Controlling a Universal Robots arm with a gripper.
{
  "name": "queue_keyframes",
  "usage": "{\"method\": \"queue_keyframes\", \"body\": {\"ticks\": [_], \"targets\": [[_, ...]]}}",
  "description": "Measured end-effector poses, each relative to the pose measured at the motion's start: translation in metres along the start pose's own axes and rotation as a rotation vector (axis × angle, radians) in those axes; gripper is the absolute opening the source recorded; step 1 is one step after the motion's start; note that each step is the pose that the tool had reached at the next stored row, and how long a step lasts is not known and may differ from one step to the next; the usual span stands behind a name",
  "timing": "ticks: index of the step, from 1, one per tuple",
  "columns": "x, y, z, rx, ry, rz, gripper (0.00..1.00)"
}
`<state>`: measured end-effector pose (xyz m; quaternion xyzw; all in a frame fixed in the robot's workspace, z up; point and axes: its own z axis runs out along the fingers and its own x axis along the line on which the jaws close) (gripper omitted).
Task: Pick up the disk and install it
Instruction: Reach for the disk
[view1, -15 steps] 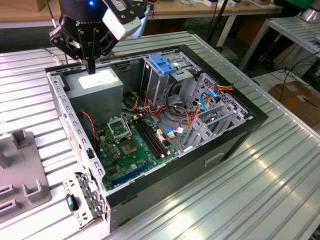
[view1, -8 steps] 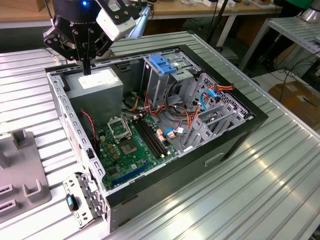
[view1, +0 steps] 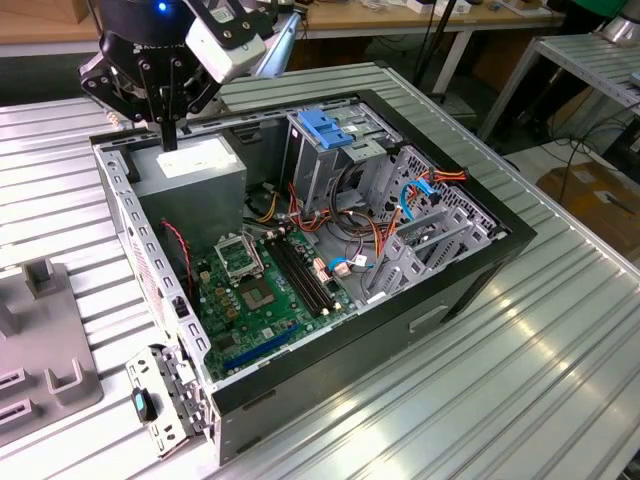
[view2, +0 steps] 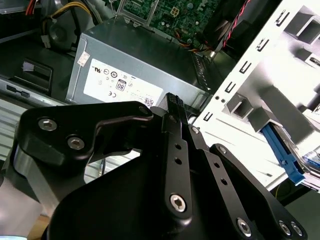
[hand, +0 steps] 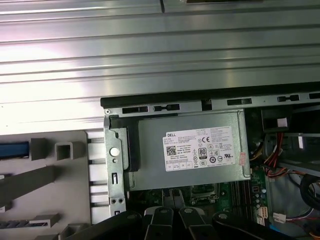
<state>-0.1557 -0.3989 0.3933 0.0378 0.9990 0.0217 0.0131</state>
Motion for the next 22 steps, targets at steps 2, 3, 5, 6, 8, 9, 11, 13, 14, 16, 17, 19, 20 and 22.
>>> {"method": "queue_keyframes", "body": {"ticks": [2,3,5,6,8,9,11,13,14,16,17,19,20,22], "targets": [[0.0007,-0.0001,0.0000,0.0000,0.0000,0.000,0.11],[0.0015,-0.0001,0.0000,0.0000,0.0000,0.000,0.11],[0.0023,-0.0002,-0.0001,0.0000,0.0000,0.000,0.11],[0.0027,-0.0002,-0.0001,0.0000,0.0000,0.000,0.11],[0.0035,-0.0003,-0.0001,-0.0001,-0.0001,0.000,0.11],[0.0041,-0.0003,-0.0001,0.0000,0.0000,0.000,0.11],[0.0057,-0.0004,-0.0001,0.0000,0.0000,0.000,0.11],[0.0070,-0.0005,-0.0002,0.0000,0.0000,0.000,0.11],[0.0076,-0.0006,-0.0002,0.0000,0.0000,0.000,0.11],[0.0102,-0.0008,-0.0003,0.0000,-0.0001,0.000,0.11],[0.0113,-0.0008,-0.0003,0.0000,0.0000,0.000,0.11],[0.0125,-0.0009,-0.0004,0.0000,0.0000,0.000,0.11],[0.0128,-0.0010,-0.0004,0.0000,0.0000,0.000,0.11],[0.0133,-0.0010,-0.0004,0.0000,0.0000,0.000,0.11]]}}
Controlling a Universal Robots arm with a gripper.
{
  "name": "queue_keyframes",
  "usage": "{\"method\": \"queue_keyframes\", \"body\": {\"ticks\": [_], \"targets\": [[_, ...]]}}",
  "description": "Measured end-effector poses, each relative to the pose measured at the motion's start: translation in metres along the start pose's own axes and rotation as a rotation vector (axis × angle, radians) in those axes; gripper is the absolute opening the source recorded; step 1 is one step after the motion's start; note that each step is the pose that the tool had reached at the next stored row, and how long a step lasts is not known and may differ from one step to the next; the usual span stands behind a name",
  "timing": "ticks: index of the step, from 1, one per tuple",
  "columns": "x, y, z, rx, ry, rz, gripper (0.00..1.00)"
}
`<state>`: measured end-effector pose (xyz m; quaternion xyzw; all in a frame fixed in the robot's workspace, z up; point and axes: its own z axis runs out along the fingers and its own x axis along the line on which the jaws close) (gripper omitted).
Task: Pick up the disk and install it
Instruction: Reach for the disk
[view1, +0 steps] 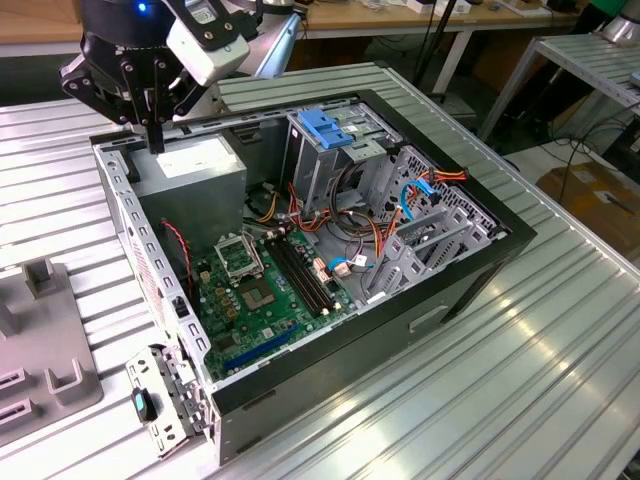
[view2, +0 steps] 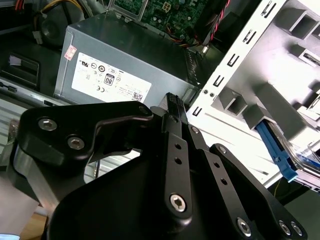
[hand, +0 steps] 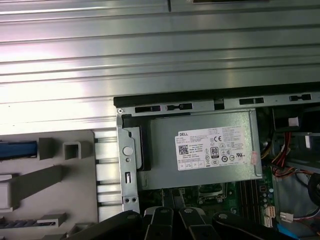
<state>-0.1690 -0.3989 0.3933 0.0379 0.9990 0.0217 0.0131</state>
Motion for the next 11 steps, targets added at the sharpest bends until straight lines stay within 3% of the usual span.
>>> {"method": "queue_keyframes", "body": {"ticks": [11], "targets": [[0.0054,-0.0004,-0.0002,0.0000,0.0000,0.000,0.11]]}}
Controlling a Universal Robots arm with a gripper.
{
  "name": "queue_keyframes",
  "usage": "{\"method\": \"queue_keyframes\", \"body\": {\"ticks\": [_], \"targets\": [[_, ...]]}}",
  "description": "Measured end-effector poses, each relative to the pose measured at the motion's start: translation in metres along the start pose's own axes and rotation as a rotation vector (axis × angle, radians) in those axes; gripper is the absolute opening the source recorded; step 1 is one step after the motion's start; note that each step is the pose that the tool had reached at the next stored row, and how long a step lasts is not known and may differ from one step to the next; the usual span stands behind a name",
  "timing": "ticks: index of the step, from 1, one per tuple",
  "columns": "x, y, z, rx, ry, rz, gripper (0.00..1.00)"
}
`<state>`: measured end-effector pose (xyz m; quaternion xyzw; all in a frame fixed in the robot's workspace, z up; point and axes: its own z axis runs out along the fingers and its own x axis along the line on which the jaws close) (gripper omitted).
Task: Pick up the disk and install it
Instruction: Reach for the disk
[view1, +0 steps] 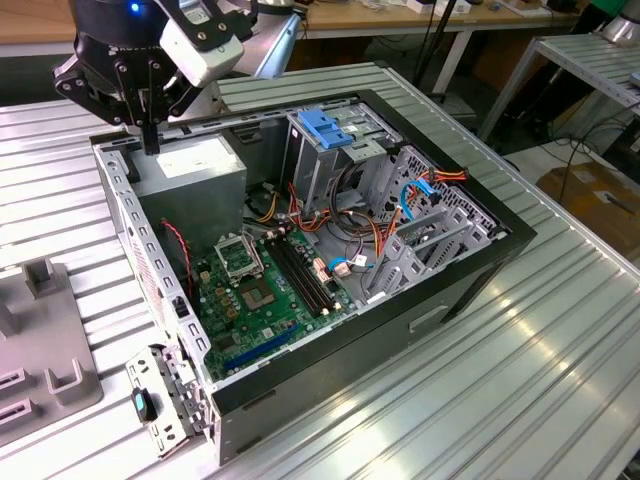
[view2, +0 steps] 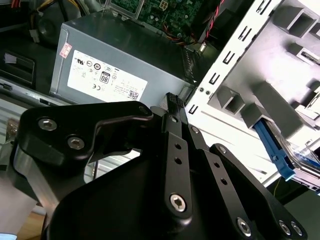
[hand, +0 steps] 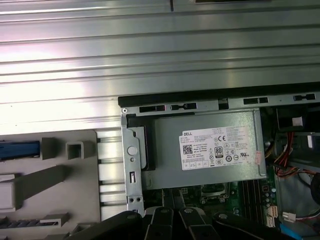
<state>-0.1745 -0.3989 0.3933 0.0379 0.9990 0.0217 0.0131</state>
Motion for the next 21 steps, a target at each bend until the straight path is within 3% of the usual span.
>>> {"method": "queue_keyframes", "body": {"ticks": [21], "targets": [[0.0055,-0.0004,-0.0002,0.0001,0.0000,0.000,0.11]]}}
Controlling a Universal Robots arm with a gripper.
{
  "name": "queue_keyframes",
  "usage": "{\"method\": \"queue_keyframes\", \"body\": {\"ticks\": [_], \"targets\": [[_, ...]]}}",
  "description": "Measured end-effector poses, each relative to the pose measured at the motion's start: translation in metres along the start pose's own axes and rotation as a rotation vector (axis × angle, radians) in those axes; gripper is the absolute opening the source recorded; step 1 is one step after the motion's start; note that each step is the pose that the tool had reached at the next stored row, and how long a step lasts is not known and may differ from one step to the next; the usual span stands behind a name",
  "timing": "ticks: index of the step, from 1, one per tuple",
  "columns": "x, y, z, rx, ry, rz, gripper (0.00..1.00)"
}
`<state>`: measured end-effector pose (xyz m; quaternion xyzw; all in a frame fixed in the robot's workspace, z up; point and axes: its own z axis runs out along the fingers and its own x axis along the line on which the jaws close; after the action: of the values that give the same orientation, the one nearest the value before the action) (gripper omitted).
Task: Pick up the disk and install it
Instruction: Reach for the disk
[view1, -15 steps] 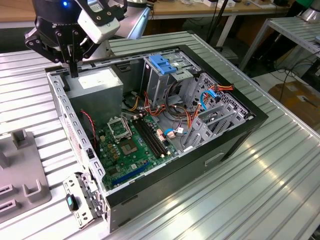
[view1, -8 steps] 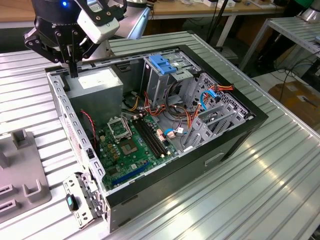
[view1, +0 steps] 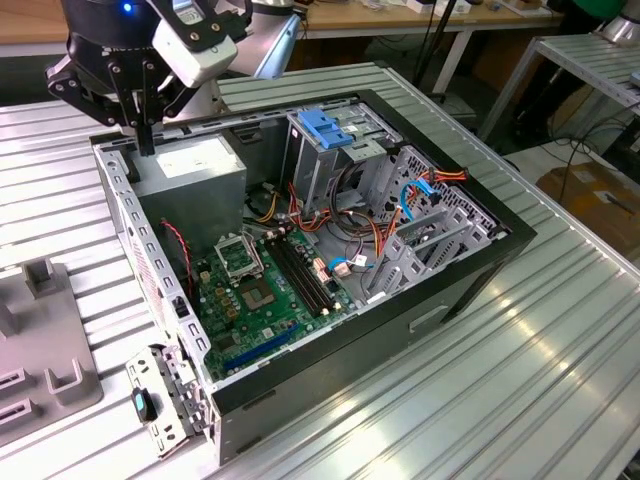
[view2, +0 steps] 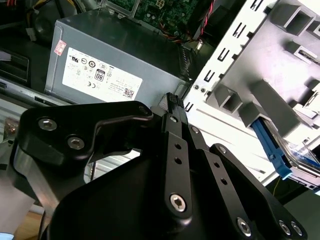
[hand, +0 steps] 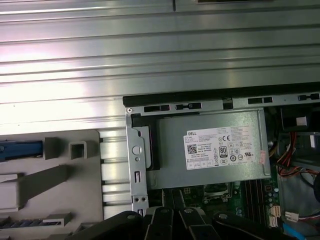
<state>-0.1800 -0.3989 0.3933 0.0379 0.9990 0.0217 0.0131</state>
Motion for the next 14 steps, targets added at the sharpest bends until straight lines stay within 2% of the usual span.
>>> {"method": "queue_keyframes", "body": {"ticks": [6,9,14], "targets": [[0.0067,-0.0004,-0.0001,0.0000,0.0000,0.000,0.11],[0.0123,-0.0006,-0.0002,-0.0001,-0.0001,0.000,0.11],[0.0146,-0.0006,-0.0004,0.0000,0.0000,0.000,0.11]]}}
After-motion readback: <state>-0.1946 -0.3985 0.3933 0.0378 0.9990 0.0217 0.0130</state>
